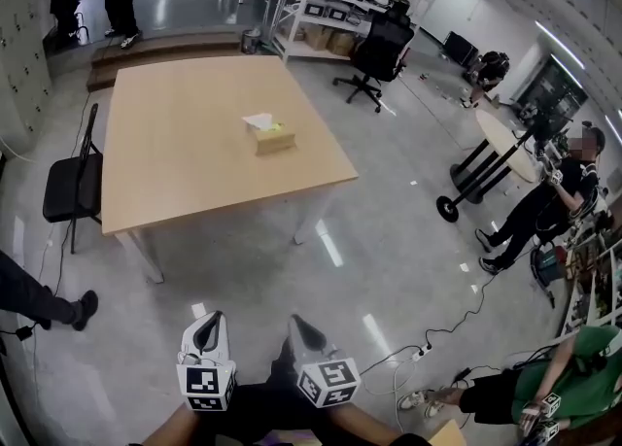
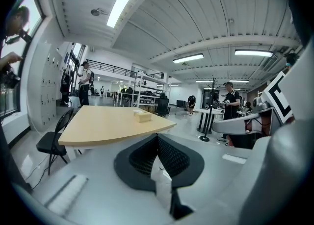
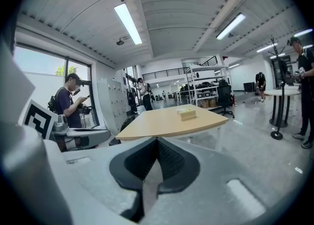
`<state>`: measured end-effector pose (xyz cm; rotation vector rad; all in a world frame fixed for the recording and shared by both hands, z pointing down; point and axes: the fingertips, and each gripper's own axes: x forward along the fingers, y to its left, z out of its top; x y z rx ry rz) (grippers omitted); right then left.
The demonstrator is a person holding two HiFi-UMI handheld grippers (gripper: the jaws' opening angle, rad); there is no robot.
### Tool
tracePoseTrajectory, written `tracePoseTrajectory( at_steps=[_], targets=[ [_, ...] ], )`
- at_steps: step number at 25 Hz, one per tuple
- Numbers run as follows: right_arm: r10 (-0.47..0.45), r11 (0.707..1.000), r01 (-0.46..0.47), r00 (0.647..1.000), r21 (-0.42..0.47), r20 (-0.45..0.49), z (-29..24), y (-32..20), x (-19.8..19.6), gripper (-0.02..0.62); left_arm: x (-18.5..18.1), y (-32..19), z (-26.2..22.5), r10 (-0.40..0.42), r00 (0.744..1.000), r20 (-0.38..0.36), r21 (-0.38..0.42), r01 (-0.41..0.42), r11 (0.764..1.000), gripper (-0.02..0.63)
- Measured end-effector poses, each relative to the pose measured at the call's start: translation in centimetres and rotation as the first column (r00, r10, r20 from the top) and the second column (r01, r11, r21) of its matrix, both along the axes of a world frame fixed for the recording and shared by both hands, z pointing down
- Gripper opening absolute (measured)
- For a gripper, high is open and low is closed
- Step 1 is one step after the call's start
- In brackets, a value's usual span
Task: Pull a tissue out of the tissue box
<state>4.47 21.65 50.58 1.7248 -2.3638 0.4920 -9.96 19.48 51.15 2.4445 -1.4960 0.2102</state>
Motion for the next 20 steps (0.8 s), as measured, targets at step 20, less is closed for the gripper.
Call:
tracePoseTrajectory(
  at_steps=[20],
  targets=[
    [-0.053,0.999,0.053,0.999,-0.001,0.003,0.3,-7.9,6.2,-0.009,6.0,-6.8,0.6,-0.072,0.997,0.018,-0.025,0.073,0.997,0.018]
  ],
)
